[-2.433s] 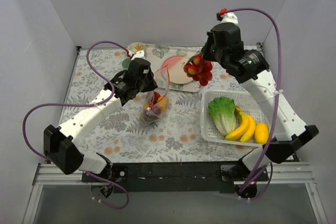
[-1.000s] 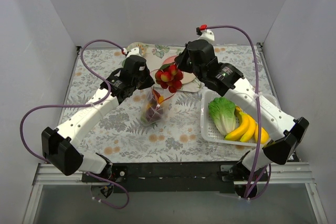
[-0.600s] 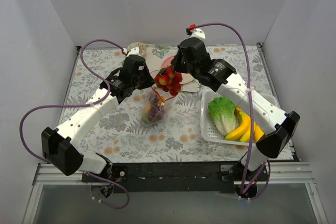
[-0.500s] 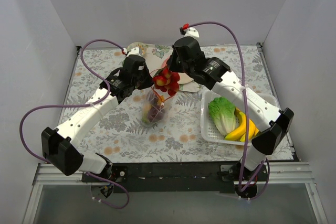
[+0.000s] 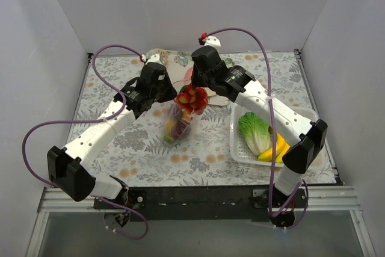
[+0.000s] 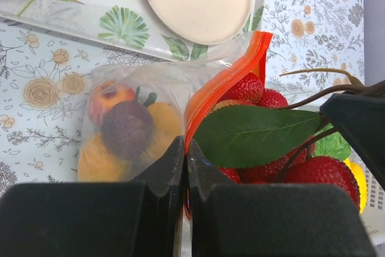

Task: Place the food in the zip-top bag and seal the zipper
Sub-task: Place the fake fruit in the zipper food storage bag.

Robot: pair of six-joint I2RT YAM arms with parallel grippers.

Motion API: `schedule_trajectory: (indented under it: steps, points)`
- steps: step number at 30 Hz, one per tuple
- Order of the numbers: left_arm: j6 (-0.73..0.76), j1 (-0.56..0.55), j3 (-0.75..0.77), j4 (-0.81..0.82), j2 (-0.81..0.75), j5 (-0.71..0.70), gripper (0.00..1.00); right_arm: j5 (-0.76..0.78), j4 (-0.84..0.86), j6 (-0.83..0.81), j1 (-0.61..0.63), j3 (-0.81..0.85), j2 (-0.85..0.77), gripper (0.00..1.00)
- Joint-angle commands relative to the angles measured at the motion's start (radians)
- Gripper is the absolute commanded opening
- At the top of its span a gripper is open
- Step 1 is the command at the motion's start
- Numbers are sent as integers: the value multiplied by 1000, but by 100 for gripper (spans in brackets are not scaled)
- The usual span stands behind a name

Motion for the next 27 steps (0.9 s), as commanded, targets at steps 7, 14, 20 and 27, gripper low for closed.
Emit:
schedule_trajectory:
  steps: [7,14,20,27]
  points:
    - [15,-1,42,43,-38,42,0,201,-201,-88,84,265,175,1]
    - [19,-1,41,55,-22,59,0,176,-142,-131,131,248,177,1]
    - [10,-1,44,58,-21,51,0,119,-99,-107,129,119,117,1]
    - [4,-1,52,58,-30,34,0,24,-7,-74,85,-76,27,24]
